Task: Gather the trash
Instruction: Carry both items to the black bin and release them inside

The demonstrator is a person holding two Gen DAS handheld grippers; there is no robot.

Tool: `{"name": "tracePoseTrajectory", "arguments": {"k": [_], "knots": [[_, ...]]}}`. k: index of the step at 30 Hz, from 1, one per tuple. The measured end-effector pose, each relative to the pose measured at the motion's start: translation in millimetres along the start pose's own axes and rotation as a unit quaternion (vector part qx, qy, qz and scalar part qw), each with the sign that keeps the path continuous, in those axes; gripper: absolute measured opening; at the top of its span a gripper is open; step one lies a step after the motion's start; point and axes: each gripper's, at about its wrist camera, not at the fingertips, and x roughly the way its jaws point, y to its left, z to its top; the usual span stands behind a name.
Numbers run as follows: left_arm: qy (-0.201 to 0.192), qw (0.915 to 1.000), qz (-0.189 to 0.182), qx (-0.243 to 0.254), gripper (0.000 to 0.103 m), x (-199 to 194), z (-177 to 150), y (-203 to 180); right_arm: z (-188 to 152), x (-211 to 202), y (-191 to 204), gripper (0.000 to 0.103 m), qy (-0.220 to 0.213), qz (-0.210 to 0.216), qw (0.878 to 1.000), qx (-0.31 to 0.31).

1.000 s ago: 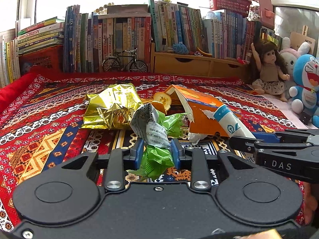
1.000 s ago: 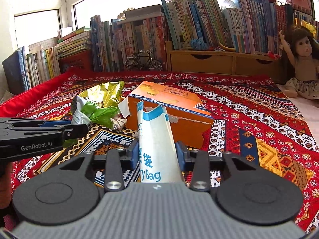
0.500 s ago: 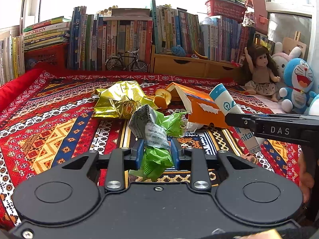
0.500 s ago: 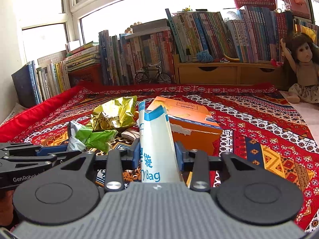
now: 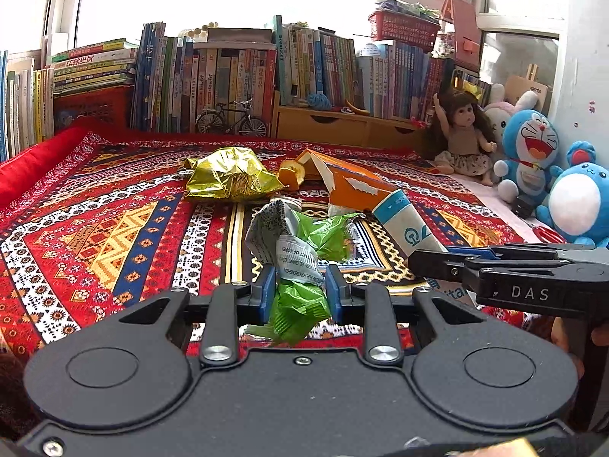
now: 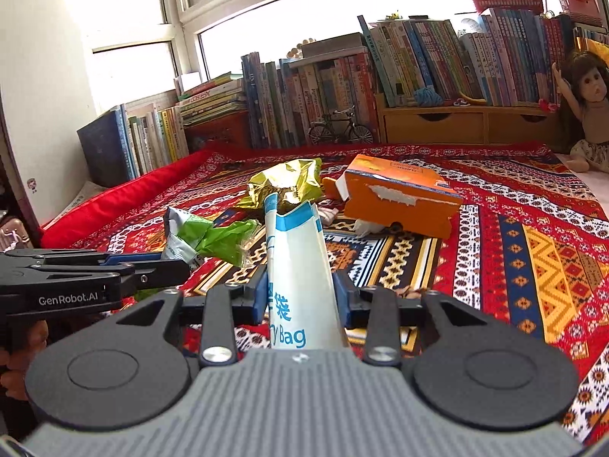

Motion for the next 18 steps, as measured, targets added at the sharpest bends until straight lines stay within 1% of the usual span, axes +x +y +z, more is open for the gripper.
{"name": "tracePoseTrajectory", "arguments": {"k": [5, 8, 12, 18], "knots": [[0.002, 0.9996, -0.018, 0.02, 0.026, -34, -30, -13, -28, -29, 16, 0.041, 0.007, 0.011, 1.0, 0.002], [0.009, 0.9993, -0.022, 0.03, 0.026, -48, -50, -20, -47, -40, 23, 0.041, 0.017, 0.007, 1.0, 0.012], [0.035, 0.9984, -0.031, 0.031, 0.026, -57, -73, -26, -71, -50, 28, 0.041, 0.032, -0.008, 0.999, 0.022], [0.068, 0.9972, -0.023, 0.021, 0.026, -59, -100, -30, -105, -53, 30, 0.041, 0.063, -0.014, 0.997, 0.051]]}}
